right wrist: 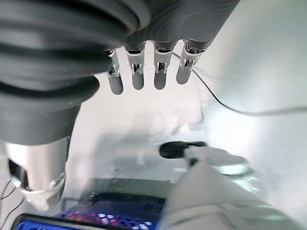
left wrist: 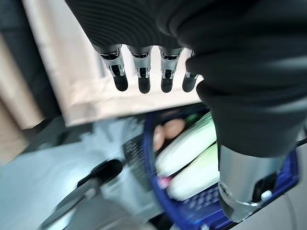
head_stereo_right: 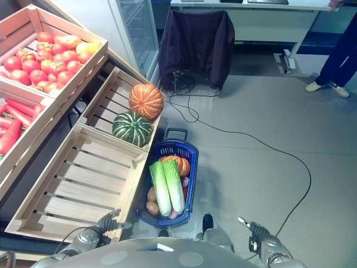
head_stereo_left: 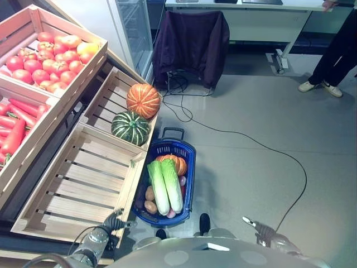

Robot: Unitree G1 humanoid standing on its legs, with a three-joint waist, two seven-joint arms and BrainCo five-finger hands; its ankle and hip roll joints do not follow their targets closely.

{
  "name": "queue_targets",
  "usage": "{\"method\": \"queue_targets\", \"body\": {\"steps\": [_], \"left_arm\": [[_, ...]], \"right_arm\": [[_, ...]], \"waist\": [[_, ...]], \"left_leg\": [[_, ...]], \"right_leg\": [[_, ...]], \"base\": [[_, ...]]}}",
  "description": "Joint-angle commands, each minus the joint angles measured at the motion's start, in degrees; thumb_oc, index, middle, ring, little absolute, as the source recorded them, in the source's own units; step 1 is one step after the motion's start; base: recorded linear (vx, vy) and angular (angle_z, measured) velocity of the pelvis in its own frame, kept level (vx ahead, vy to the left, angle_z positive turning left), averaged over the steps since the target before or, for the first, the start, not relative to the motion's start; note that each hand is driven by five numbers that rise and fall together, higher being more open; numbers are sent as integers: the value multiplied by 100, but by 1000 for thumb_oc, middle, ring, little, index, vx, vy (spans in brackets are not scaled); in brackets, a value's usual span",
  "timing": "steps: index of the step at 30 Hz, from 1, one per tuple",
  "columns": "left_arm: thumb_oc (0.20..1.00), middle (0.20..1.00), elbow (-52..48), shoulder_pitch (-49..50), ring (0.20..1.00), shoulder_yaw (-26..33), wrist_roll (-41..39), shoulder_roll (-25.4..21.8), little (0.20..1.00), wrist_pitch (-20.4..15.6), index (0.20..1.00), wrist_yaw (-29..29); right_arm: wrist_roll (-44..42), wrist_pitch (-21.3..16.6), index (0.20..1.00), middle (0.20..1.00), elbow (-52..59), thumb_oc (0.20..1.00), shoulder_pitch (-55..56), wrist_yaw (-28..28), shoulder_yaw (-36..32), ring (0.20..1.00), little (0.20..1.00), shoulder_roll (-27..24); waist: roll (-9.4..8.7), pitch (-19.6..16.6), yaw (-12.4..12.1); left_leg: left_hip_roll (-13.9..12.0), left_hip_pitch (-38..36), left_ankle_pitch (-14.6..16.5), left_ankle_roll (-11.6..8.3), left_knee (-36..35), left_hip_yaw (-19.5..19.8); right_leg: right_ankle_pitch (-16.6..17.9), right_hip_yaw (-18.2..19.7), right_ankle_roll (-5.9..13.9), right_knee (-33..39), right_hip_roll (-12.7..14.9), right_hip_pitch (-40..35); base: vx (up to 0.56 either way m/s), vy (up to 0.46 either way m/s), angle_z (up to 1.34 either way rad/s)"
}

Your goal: Pick up fruits and vegetables into the basket

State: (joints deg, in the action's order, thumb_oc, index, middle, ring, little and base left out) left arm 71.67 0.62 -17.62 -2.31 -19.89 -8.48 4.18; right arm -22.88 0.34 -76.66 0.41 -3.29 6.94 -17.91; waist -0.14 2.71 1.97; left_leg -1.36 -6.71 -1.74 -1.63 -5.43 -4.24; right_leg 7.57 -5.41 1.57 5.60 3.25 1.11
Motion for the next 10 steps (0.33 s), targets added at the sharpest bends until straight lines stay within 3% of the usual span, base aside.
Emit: {"method": "queue_targets", "body": {"steps": [1, 10], "left_arm": [[1000, 1000, 412, -267, 1000, 356, 22, 98, 1000, 191, 1000, 206], [1000, 1000, 456, -356, 1000, 332, -158, 122, 1000, 407, 1000, 448]], "right_arm": [[238, 252, 1000, 1000, -341, 1000, -333, -145, -129, 1000, 1000, 0], [308, 444, 1000, 1000, -323, 1000, -342, -267, -65, 1000, 1000, 20]], "waist": [[31, 128, 90], [-1, 88, 145]], "left_leg": [[27, 126, 424, -107, 43, -30], [-4, 103, 466, -93, 43, -65]], "right_leg": [[-730, 82, 499, -191, 17, -523], [-725, 127, 494, -158, -11, -529]], "base": [[0, 0, 0], [-7, -2, -4]]}}
